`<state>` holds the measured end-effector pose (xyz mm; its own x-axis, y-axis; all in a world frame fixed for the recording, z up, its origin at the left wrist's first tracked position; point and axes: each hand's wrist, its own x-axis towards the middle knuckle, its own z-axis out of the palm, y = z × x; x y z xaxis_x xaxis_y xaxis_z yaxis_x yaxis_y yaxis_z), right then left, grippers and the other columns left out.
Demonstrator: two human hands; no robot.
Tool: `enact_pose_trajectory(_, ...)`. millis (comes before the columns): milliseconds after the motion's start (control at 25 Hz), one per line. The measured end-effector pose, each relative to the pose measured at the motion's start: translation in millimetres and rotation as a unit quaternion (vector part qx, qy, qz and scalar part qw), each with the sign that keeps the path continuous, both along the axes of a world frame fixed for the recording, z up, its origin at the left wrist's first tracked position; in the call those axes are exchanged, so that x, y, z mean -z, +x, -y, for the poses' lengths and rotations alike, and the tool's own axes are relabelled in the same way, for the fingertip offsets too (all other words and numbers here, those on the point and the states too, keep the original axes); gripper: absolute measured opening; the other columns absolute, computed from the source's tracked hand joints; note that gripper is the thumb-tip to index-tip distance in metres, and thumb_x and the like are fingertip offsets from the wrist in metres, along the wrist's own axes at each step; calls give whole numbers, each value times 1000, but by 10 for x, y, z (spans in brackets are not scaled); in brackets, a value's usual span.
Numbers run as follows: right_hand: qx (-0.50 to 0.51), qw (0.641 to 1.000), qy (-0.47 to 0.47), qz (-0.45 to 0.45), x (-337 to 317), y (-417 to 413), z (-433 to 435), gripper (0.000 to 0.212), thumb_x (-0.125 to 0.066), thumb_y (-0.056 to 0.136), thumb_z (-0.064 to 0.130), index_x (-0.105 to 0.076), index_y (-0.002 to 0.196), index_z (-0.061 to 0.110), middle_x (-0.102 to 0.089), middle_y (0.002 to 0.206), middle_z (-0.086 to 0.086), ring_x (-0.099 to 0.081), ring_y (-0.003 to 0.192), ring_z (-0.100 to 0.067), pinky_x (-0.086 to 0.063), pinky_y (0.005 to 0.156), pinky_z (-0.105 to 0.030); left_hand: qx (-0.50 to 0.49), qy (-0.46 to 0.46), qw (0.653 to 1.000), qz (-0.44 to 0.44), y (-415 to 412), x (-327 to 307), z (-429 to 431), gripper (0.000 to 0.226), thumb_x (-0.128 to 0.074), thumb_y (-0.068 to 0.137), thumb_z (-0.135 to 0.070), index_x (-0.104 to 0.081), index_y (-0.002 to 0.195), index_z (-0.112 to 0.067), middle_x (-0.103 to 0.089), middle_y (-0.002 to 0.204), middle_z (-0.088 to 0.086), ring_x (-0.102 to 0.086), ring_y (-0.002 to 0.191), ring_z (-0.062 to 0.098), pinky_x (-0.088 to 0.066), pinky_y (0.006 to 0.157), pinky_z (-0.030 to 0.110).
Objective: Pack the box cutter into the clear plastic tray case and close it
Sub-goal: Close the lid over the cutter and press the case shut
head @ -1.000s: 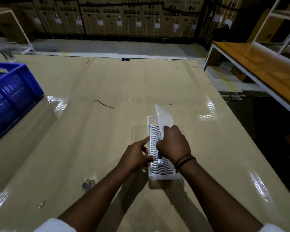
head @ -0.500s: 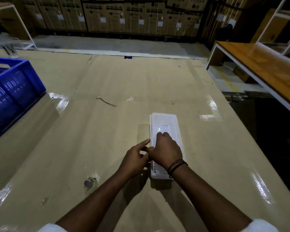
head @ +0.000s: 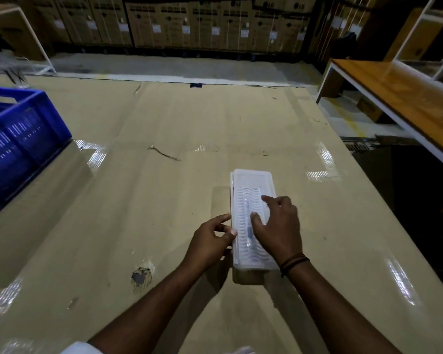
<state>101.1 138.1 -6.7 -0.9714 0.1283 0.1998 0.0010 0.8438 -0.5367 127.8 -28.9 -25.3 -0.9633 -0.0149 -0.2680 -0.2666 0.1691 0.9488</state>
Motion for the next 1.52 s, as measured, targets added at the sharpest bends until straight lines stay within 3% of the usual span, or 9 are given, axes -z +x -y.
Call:
enact_pose_trajectory(200, 51, 980, -151, 116, 121, 213, -362, 58, -67, 89, 36, -50, 142, 21, -51, 130, -9, -58, 111, -23, -51, 92, -35, -6, -21, 1000, 8, 136, -7, -10, 53, -73, 93, -22, -57, 143, -23, -72, 113, 3, -76, 94, 19, -67, 77, 41)
enact_pose_trajectory(360, 33, 977, -185, 96, 131, 531, -520, 45, -72, 89, 23, -61, 132, 16, -64, 116, -7, -63, 82, -14, -49, 78, -27, -32, -6, 999, 11, 313, -33, 0, 50, -76, 90, -17, -63, 138, -22, -74, 106, 3, -79, 86, 21, -67, 77, 45)
enact_pose_trajectory(600, 22, 976, -200, 78, 128, 645, -484, 38, -74, 88, 24, -68, 125, 21, -68, 104, -1, -64, 77, -3, -48, 67, -16, -24, -12, 1000, -6, 478, -70, -32, 52, -80, 85, -15, -67, 134, -23, -76, 104, -4, -79, 82, 12, -67, 77, 39)
enact_pose_trajectory(840, 32, 943, -294, 154, 146, 684, -613, 32, -74, 87, 21, -71, 119, 17, -72, 87, 1, -74, 71, -24, -63, 71, -51, -49, 20, 998, 30, 482, 1, -32, 41, -84, 82, -16, -75, 122, -14, -77, 93, 2, -79, 76, 21, -67, 78, 40)
enact_pose_trajectory(1080, -12, 892, -407, 197, 67, 764, -647, 21, -67, 91, 2, -73, 111, 6, -64, 67, -1, -70, 58, -24, -60, 52, -40, -36, 56, 996, 53, 516, 72, -20, 30, -82, 83, -9, -76, 112, -8, -76, 88, 18, -73, 67, 22, -64, 72, 38)
enact_pose_trajectory(1160, -15, 889, -412, 200, 69, 758, -649, 20, -67, 91, 3, -73, 110, 6, -65, 71, -7, -69, 56, -23, -61, 53, -46, -32, 75, 995, 64, 500, 87, -19, 28, -81, 84, -7, -75, 112, -6, -74, 84, 19, -71, 64, 24, -65, 75, 52)
enact_pose_trajectory(1240, -13, 888, -414, 201, 93, 755, -664, 19, -67, 91, 3, -74, 109, 6, -65, 74, -12, -69, 57, -24, -61, 56, -56, -33, 93, 992, 75, 493, 103, -14, 30, -80, 85, -5, -73, 113, -3, -73, 82, 16, -68, 63, 26, -61, 78, 62)
enact_pose_trajectory(1320, -10, 889, -412, 200, 123, 746, -679, 17, -69, 91, 5, -75, 107, 7, -66, 71, -9, -70, 59, -29, -60, 59, -63, -34, 97, 991, 81, 507, 104, -2, 30, -81, 84, -9, -74, 112, -2, -75, 82, 15, -69, 65, 27, -62, 75, 54)
enact_pose_trajectory(1520, 12, 923, -348, 168, 151, 727, -673, 18, -73, 88, 12, -76, 106, 13, -69, 67, -1, -70, 52, -29, -63, 61, -49, -58, 82, 992, 79, 556, 98, 4, 30, -88, 78, -19, -76, 100, -4, -80, 82, 14, -76, 70, 29, -65, 78, 50)
